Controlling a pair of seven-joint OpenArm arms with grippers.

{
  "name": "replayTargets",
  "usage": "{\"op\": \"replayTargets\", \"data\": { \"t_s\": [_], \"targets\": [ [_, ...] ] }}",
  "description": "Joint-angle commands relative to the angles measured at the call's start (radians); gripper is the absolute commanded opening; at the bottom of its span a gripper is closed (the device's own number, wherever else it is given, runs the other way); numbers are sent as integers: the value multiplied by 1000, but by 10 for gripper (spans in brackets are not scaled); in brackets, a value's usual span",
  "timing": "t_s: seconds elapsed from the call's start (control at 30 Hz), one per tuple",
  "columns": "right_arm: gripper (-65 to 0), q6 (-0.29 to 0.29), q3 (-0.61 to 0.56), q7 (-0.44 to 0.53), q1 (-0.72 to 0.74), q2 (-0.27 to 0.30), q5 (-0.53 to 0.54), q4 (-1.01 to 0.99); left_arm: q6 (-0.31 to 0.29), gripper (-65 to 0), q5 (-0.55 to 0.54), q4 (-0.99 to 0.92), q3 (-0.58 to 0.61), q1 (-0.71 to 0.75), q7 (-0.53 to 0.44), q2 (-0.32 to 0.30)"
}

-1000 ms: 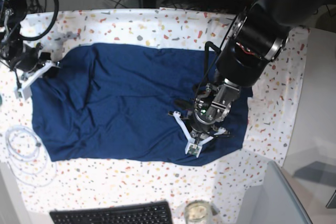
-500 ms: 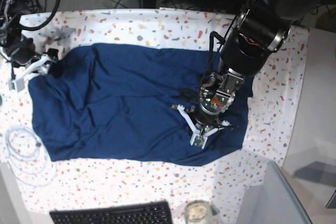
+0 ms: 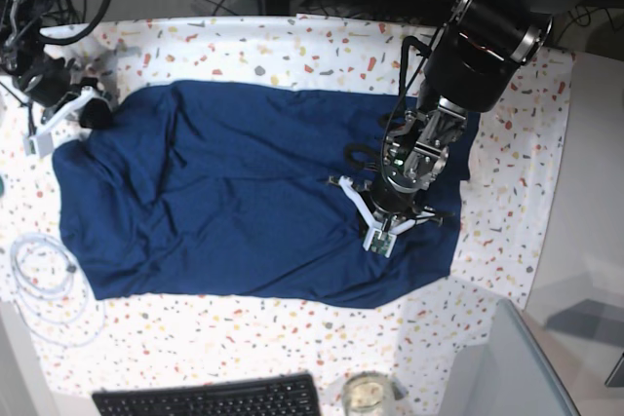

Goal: Layout the t-shirt on the table in an organized manner, then fold the t-shirt properly
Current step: 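Press the left gripper onto the shirt body and smooth it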

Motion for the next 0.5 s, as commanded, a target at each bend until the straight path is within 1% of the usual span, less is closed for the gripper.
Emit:
{"op": "replayTargets", "data": {
  "t_s": [0.0,0.03,0.1,0.2,0.33,0.47],
  "targets": [
    [-632,15,7,19,6,14,18,17,-1,-650,6,-20,3,20,148,-14],
    [-650,15,11,19,1,14,18,17,-1,-650,6,-20,3,26,148,-17],
    [-642,16,14,19,-9,15,18,23,-1,-650,6,-20,2,41,148,-33],
    [-644,16,16,19,-48,46,25,36,-1,-650,2,-20,2,56,148,-42],
    [-644,16,20,22,-101,51,27,88,-1,-650,-1,-15,2,89,143,-63],
    [-644,16,96,19,-157,43,27,154,2,-650,-2,-14,0,110,145,-70]
  ]
}}
